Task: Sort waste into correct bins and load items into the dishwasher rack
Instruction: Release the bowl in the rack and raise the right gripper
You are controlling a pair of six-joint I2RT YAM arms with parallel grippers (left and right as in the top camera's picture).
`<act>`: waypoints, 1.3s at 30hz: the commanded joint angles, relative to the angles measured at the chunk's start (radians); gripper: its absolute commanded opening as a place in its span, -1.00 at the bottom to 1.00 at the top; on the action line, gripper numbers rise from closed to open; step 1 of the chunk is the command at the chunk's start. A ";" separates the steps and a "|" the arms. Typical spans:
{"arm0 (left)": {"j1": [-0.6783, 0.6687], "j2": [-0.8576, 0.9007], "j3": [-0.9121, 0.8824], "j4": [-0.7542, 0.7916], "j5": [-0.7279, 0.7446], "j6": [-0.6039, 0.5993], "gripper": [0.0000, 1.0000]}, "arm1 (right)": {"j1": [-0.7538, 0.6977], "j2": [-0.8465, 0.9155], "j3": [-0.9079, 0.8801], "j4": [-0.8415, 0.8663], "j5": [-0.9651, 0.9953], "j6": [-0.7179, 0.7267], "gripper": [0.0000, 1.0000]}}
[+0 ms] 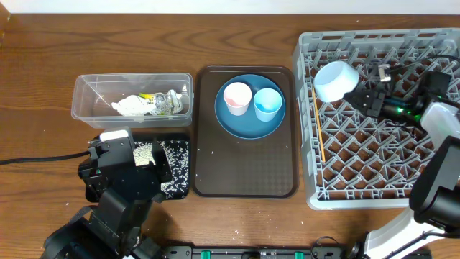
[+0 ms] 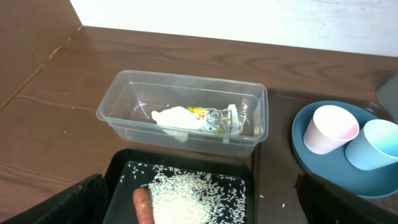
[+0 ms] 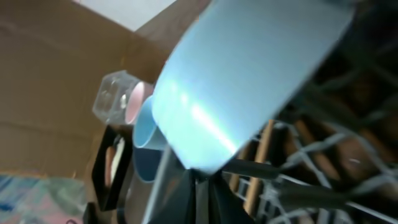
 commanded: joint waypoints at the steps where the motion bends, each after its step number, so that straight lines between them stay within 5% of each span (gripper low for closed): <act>1: 0.003 -0.001 0.016 -0.003 -0.023 -0.005 0.97 | -0.027 0.003 0.010 0.002 0.021 0.018 -0.64; 5: 0.003 -0.001 0.016 -0.003 -0.023 -0.005 0.98 | -0.048 -0.006 0.010 -0.002 0.022 0.034 -0.41; 21: 0.003 -0.001 0.016 -0.003 -0.023 -0.005 0.98 | 0.010 -0.410 0.010 -0.241 0.301 0.071 -0.49; 30: 0.003 -0.001 0.016 -0.004 -0.023 -0.005 0.98 | 0.291 -0.665 0.010 -0.308 0.599 0.097 -0.46; 39: 0.003 -0.001 0.016 -0.004 -0.023 -0.005 0.98 | 0.595 -0.657 0.010 -0.346 0.770 0.132 -0.23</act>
